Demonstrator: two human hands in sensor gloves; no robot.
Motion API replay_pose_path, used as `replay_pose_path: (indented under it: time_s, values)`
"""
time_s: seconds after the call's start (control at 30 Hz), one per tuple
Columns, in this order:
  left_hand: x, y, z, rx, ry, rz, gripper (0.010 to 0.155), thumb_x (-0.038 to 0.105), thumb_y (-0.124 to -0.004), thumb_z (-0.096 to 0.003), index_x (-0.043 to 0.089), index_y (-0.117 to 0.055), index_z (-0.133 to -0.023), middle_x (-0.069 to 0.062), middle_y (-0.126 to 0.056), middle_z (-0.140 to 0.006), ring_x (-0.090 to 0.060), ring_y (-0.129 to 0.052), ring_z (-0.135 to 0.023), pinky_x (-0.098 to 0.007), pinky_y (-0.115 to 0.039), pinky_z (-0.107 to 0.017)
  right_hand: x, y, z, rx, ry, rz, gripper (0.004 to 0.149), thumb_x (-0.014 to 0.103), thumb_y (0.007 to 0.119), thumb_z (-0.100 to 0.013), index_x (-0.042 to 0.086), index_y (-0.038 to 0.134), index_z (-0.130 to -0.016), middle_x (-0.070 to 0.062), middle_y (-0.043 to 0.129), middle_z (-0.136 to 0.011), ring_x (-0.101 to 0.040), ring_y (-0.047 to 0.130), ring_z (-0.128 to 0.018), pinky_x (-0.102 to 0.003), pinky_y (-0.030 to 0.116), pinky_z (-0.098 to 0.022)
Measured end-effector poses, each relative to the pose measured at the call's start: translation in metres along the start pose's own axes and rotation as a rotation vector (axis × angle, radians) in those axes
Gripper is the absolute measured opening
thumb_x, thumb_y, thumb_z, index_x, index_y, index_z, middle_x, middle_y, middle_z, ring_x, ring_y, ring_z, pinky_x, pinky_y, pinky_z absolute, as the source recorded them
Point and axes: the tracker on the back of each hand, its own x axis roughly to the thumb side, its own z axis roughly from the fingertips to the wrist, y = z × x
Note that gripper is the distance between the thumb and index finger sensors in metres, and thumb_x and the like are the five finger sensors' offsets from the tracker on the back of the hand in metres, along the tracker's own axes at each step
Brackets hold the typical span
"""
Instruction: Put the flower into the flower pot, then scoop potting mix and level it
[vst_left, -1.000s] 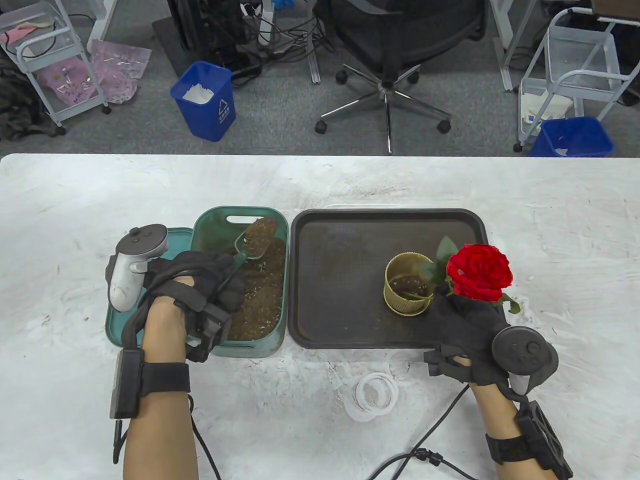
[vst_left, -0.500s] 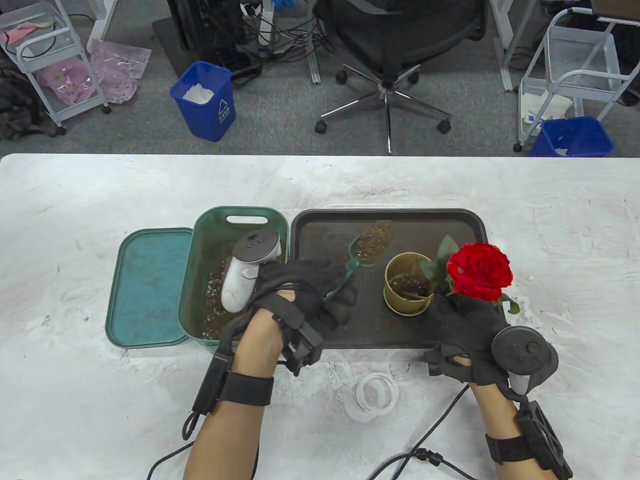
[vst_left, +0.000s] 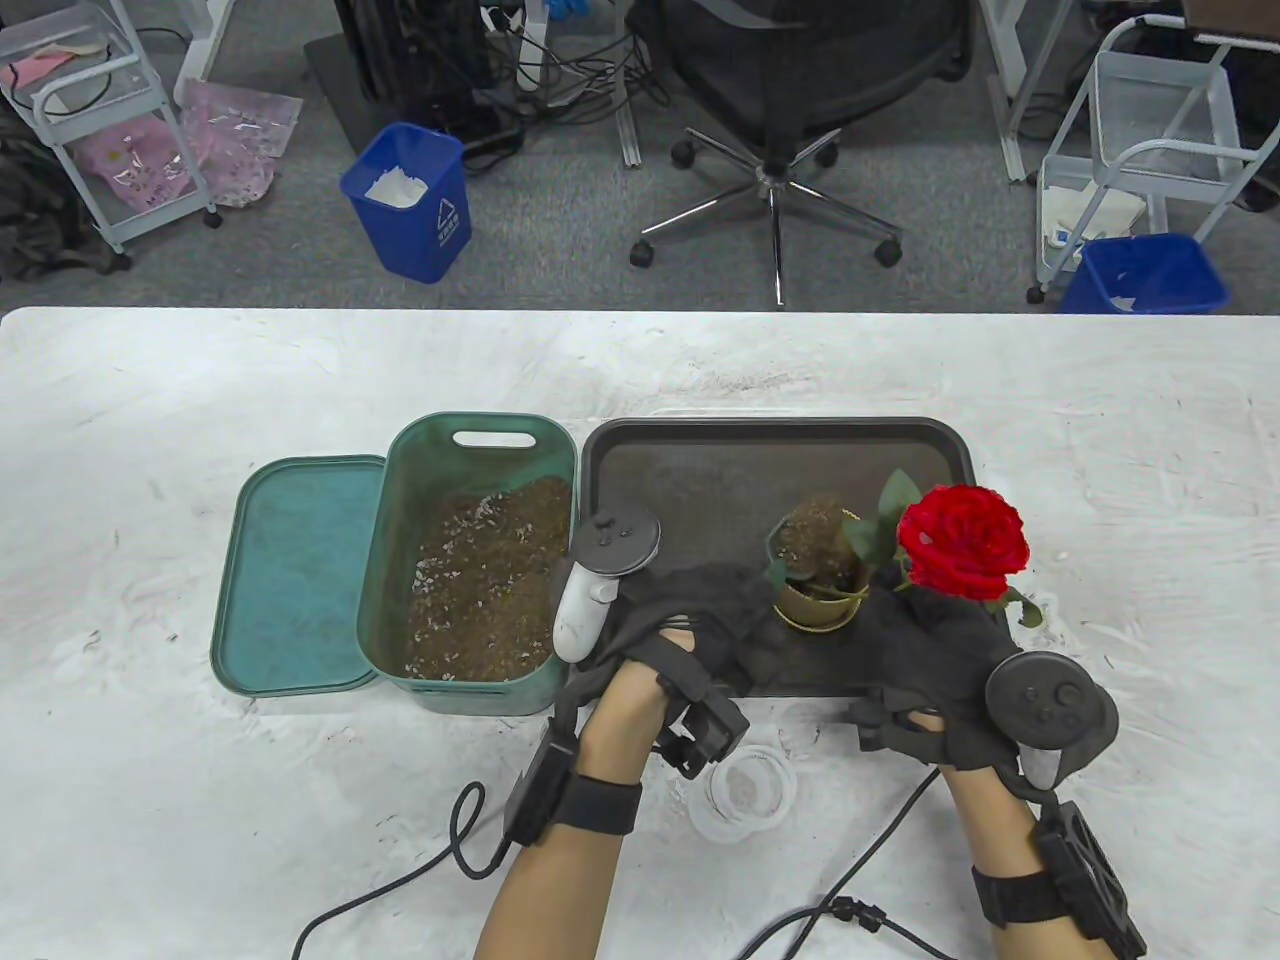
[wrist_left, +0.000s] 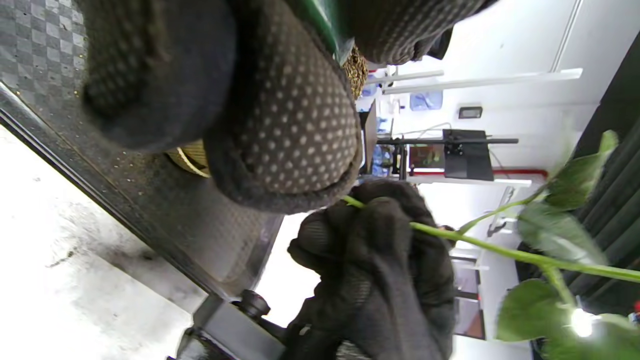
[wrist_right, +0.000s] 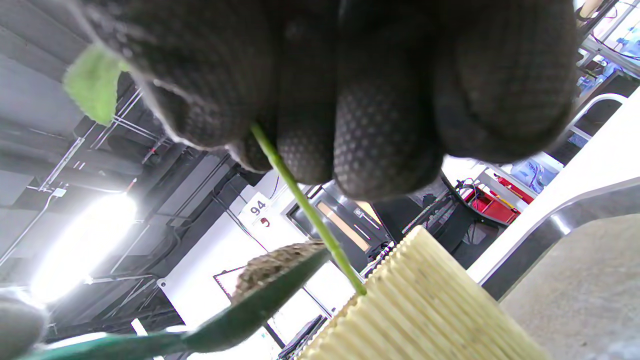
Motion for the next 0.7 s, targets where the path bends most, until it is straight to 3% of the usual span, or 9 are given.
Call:
replay_pose_path:
  time_s: [0.7]
  values:
    - [0.02, -0.016, 0.005, 0.212, -0.002, -0.423, 0.057, 0.04, -0.076, -0.0455, 0.001, -0.071, -0.088, -0.008, -0.097, -0.063, -0.014, -0.114, -0.02, -0.028, -0.098, -0.017, -0.001, -0.001, 0.0, -0.007, 0.008, -0.009, 0.037, 0.031, 0.088, -0.035, 0.018, 0.092, -0.069, -0.013, 0.102, -0.062, -0.034, 0.105, -0.038, -0.049, 0.094, -0.026]
